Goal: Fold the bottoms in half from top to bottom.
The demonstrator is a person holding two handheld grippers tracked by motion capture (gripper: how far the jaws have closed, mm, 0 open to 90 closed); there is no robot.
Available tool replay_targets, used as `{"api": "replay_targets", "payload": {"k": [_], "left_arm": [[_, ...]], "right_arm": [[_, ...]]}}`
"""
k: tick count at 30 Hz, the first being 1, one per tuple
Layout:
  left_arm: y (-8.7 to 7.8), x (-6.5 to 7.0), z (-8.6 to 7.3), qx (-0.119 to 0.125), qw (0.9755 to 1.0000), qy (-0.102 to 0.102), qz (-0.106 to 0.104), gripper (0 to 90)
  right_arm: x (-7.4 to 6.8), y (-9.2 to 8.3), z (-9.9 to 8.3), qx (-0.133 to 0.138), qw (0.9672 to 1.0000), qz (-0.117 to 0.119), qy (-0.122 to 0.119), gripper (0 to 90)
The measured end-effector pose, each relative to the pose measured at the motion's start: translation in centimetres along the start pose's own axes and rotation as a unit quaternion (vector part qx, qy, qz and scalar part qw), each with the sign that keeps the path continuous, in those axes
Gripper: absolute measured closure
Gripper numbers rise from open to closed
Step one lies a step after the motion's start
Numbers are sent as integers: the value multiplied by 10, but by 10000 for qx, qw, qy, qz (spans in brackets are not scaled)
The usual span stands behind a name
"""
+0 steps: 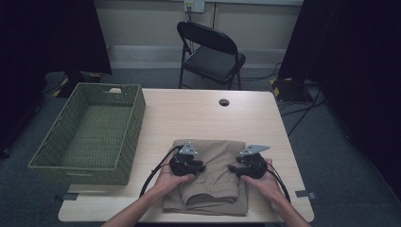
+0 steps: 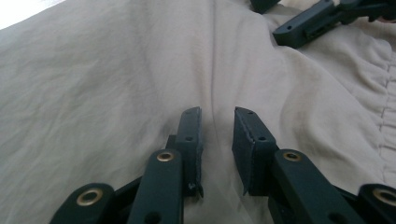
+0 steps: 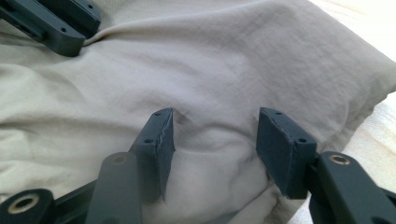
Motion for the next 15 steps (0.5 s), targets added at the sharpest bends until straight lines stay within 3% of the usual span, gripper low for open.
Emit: {"api": "replay_targets", "payload": {"k": [3, 6, 12, 15], "left_arm": [[0, 1, 0, 12, 10000, 51, -16, 709], [0, 0, 0, 24, 9999, -35, -110, 708], [0, 1, -1, -21, 10000, 30, -57, 702], [0, 1, -1, -21, 10000, 49, -70, 701]], "right_arm": [[1, -4, 6, 103, 9999, 63, 27, 456], [3, -8, 19, 318, 9994, 96, 80, 454], [9, -9, 41, 548, 9984, 124, 44, 433], [16, -4, 63, 744, 9970, 199, 53, 407]]}}
Point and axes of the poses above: each handheld gripper's, and its own axes: y roughly forward along the jaws, z roughly out of its top, x roughly to its right, the point moved 8 cm from there along y, roughly forward along the jaws, and after that the axes turned 11 degrees about -y, right-handed, at the moved point
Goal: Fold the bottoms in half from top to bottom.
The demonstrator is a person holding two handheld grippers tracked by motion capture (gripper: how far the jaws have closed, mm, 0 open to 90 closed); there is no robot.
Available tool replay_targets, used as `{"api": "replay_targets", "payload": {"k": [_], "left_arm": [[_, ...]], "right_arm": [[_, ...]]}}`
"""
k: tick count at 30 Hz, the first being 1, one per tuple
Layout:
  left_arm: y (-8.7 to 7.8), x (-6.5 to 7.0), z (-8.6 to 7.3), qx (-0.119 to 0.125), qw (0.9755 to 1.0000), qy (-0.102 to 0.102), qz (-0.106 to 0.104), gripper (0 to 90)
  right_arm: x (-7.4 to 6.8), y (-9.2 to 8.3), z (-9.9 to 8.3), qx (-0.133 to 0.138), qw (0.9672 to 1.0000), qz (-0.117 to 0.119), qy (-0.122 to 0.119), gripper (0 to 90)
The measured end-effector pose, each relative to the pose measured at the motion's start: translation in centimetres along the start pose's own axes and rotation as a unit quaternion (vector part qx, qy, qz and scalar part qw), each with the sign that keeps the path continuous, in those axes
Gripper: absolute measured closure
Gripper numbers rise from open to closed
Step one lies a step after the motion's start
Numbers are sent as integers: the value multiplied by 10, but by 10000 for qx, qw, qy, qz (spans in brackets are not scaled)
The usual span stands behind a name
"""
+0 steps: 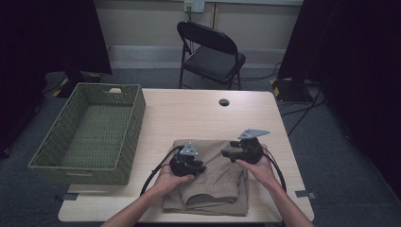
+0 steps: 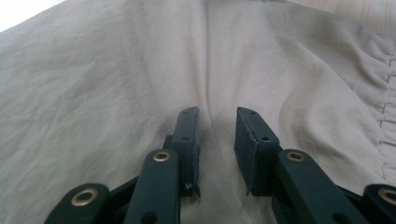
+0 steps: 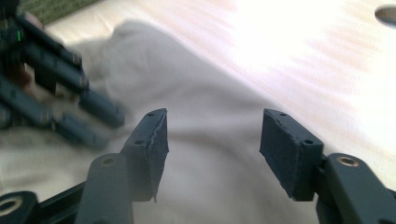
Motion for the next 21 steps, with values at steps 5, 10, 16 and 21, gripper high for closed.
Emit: {"api": "replay_targets", "payload": {"k": [5, 10, 16, 21], "left_arm": [[0, 0, 0, 10, 10000, 20, -14, 702], [0, 0, 0, 19, 10000, 32, -22, 702], [0, 0, 0, 19, 10000, 26, -18, 702], [0, 0, 0, 16, 10000, -27, -31, 700]], "right_arm": [[5, 21, 19, -39, 9999, 80, -95, 402], [9, 48, 27, -221, 9996, 24, -195, 417], [12, 76, 21, -455, 9987, 232, -46, 392], [8, 84, 11, -638, 9973, 315, -164, 369]]}}
Point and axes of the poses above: each handheld gripper's, and its own axes: y roughly forward along the jaws, z roughly out of its top, x roughly to its right, the point moved 8 cm from there along y, roughly forward along the jaws, and after that the axes turned 11 degrees about -y, right-handed, at the moved point
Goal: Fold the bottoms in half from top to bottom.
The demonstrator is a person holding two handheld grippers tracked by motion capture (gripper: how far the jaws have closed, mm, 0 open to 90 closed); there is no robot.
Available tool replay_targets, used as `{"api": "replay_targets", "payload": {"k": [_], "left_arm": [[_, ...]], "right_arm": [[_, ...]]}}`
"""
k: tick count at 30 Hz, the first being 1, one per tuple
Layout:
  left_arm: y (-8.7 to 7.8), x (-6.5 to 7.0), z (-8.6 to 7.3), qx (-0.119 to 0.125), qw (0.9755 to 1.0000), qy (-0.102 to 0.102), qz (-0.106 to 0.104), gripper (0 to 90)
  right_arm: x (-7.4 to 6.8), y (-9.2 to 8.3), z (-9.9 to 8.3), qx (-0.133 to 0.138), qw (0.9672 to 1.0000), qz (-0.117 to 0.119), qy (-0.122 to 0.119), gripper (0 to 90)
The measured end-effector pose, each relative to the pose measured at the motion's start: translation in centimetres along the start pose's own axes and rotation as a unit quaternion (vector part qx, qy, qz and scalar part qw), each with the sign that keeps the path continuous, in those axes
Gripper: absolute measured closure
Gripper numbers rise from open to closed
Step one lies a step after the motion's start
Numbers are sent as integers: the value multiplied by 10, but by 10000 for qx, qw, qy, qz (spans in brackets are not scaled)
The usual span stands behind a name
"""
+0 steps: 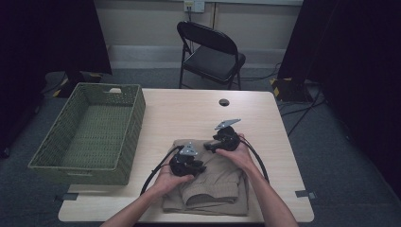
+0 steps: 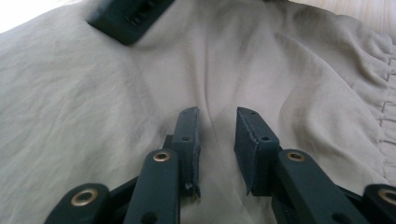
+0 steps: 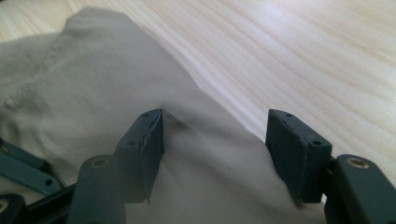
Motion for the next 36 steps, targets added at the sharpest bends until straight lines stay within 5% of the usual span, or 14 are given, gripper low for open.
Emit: {"api": "replay_targets", "payload": {"k": [4, 10, 18, 26, 36], "left_arm": [[0, 0, 0, -9, 10000, -4, 5, 703], [0, -1, 0, 2, 10000, -60, -19, 704], [0, -2, 0, 14, 10000, -56, -29, 712], [0, -3, 1, 29, 9999, -122, 8, 732], [0, -10, 3, 150, 9996, -72, 237, 730]], "right_arm": [[2, -2, -8, 52, 9999, 63, 141, 405], [-2, 5, -11, 0, 10000, 14, -10, 527], [-5, 3, -12, 18, 9997, 230, 71, 828], [-6, -6, -6, 200, 9994, 245, 101, 852], [-23, -43, 17, 722, 9968, 305, -168, 856]]}}
Point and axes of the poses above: each handheld gripper's, and its own axes: y roughly forward along the jaws, z roughly out of its top, x roughly to its right, the point moved 8 cm from there along y, roughly forward along the jaws, and after that the axes turned 11 degrees about -y, right-handed, at the moved point
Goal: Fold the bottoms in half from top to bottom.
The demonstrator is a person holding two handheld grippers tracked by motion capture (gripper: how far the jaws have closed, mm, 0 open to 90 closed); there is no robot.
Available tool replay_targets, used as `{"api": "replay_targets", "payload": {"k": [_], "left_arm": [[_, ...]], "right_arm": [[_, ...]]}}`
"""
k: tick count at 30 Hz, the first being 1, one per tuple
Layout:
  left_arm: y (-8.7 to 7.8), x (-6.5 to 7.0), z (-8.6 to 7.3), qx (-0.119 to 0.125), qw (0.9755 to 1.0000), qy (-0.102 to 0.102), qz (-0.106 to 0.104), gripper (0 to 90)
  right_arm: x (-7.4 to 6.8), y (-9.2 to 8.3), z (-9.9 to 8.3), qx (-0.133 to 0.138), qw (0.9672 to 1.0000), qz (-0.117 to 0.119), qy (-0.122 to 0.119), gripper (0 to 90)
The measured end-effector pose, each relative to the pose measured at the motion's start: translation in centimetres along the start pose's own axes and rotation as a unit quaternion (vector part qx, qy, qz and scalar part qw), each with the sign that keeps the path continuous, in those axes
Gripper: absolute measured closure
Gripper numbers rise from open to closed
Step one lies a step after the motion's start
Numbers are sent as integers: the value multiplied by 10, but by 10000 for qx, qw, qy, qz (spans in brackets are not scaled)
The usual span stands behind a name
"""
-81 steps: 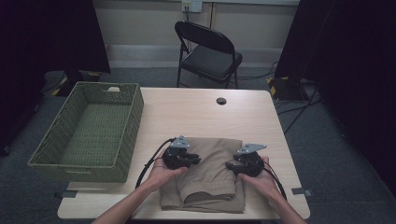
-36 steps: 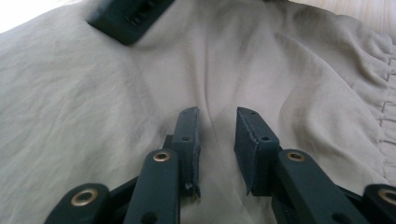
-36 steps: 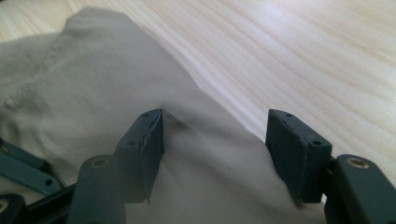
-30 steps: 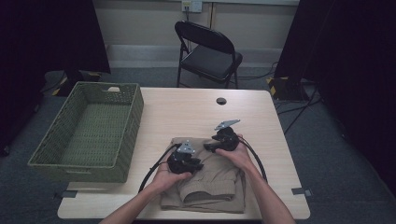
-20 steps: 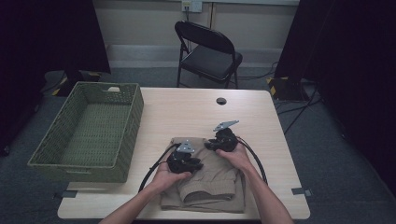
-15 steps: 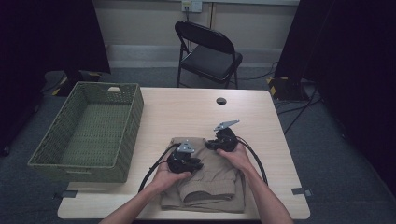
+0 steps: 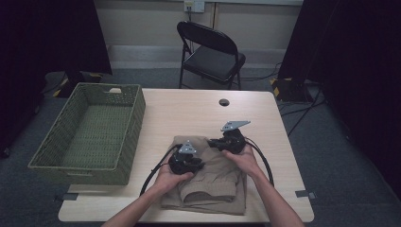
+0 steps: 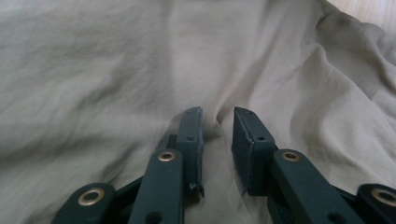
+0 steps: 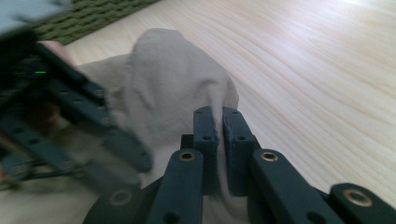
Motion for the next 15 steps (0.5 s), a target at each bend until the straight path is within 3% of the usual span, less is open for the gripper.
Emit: {"api": "replay_targets", "payload": {"k": [7, 15], "left_arm": [[-1, 0, 0, 9, 10000, 70, 62, 713], [-4, 3, 3, 117, 9997, 148, 167, 683]], "right_arm": [[-22, -13, 7, 168, 9995, 118, -224, 858], [-15, -13, 5, 229, 9997, 21, -94, 859]]}}
Point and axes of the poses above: each handheld gripper's, and its own axes: y roughly forward along the jaws, z roughly out of its top, x roughly to its right, the point moved 8 cm from there along y, roughly forward along the jaws, and after that the axes turned 11 degrees about -y, right-handed, at the moved point
